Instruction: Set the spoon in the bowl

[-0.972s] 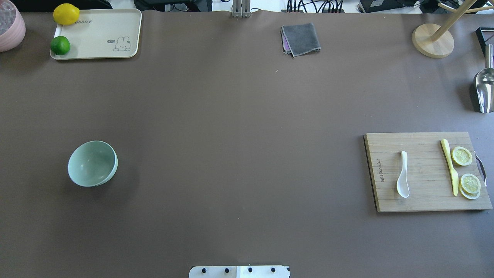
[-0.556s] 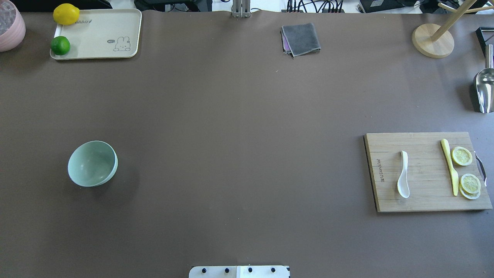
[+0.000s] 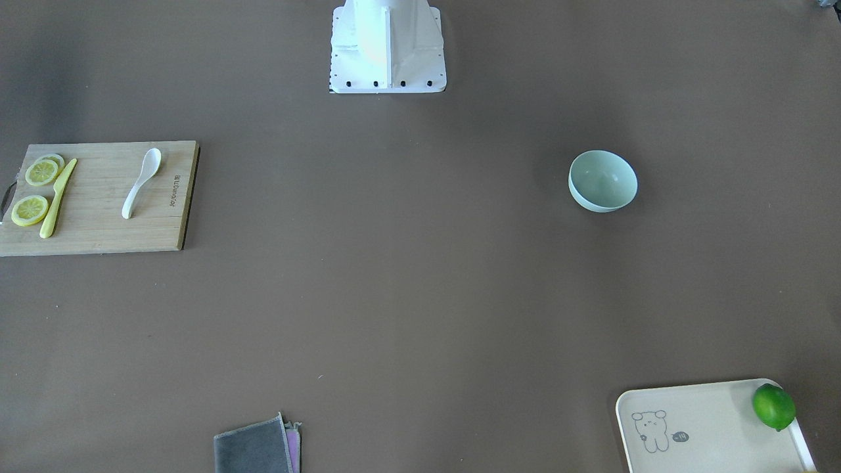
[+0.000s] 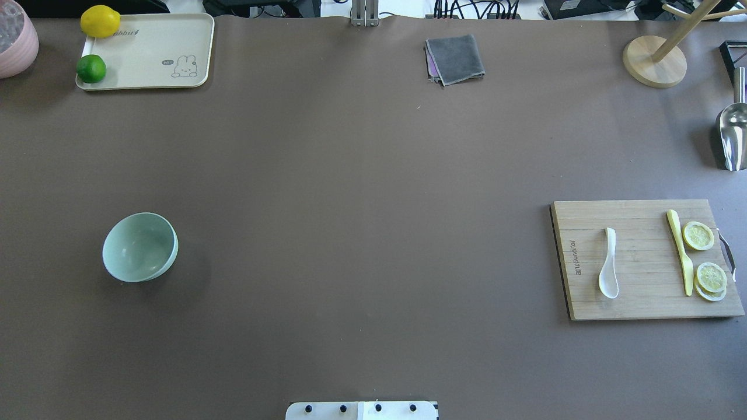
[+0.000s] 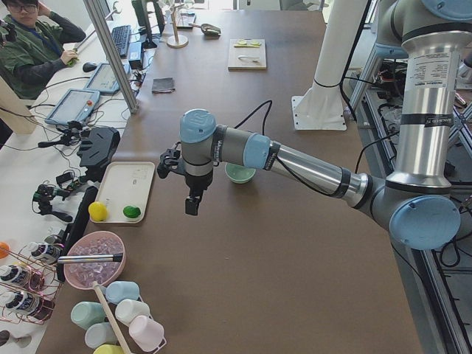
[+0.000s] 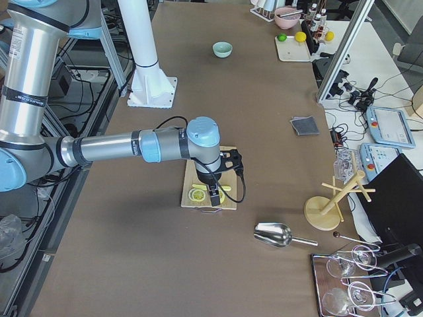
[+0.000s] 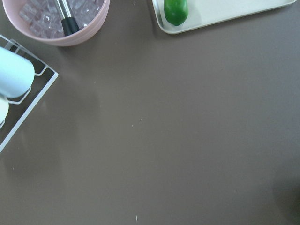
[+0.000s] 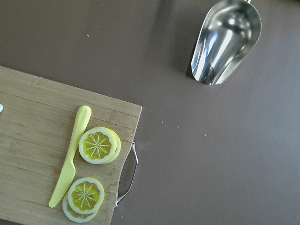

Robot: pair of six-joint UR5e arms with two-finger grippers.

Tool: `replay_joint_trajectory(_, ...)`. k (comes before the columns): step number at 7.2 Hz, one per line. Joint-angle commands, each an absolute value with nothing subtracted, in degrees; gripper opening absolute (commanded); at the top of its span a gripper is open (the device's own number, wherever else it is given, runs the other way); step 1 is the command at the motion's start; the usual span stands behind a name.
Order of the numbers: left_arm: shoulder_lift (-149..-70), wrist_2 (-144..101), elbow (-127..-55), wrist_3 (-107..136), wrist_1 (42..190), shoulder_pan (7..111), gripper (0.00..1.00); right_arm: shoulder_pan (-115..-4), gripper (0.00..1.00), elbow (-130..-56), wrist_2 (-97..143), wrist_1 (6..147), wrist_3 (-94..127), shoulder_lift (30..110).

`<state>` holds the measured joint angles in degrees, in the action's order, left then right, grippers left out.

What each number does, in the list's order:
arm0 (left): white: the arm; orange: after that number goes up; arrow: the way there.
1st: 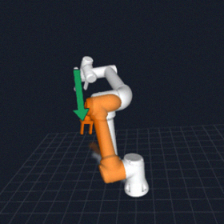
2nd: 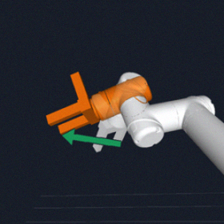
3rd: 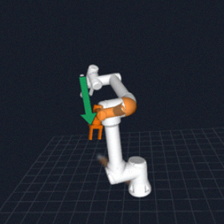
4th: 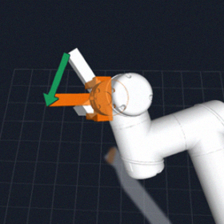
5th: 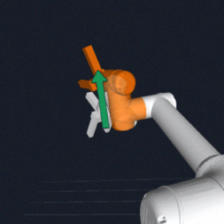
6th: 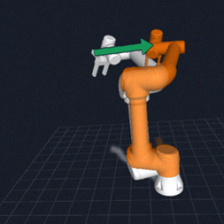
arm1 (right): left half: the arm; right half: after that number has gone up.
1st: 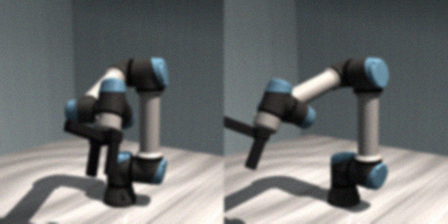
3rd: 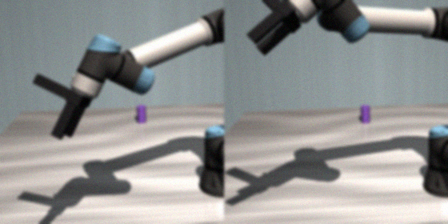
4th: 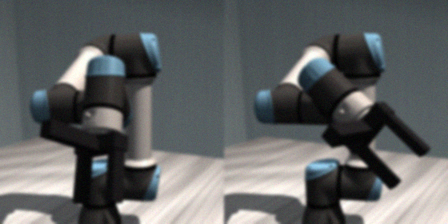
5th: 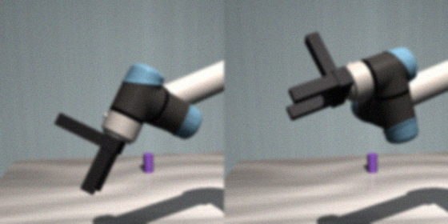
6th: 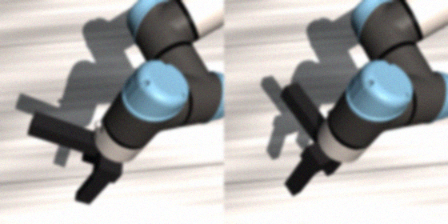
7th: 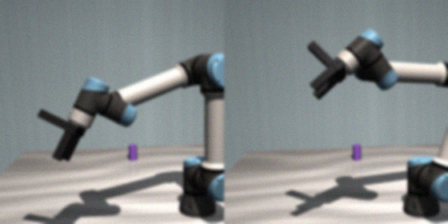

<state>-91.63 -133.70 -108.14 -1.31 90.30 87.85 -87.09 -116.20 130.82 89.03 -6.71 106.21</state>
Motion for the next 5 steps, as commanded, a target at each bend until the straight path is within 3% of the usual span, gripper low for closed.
replay_joint_trajectory(1, -89.7, -139.7, -106.4, -1.8, 102.2, 87.5, 0.98, -86.8, 1.00, -117.1, 133.9, 87.5, -0.3, 106.0)
replay_joint_trajectory(2, -87.9, -142.9, -103.5, -1.1, 111.2, 87.4, 0.98, -86.2, 1.00, -117.1, 135.2, 84.7, 4.7, 106.3)
replay_joint_trajectory(5, -85.3, -143.0, -102.9, 21.0, 122.6, 72.7, 0.98, -74.1, 0.99, -117.0, 130.6, 73.2, 28.0, 107.0)
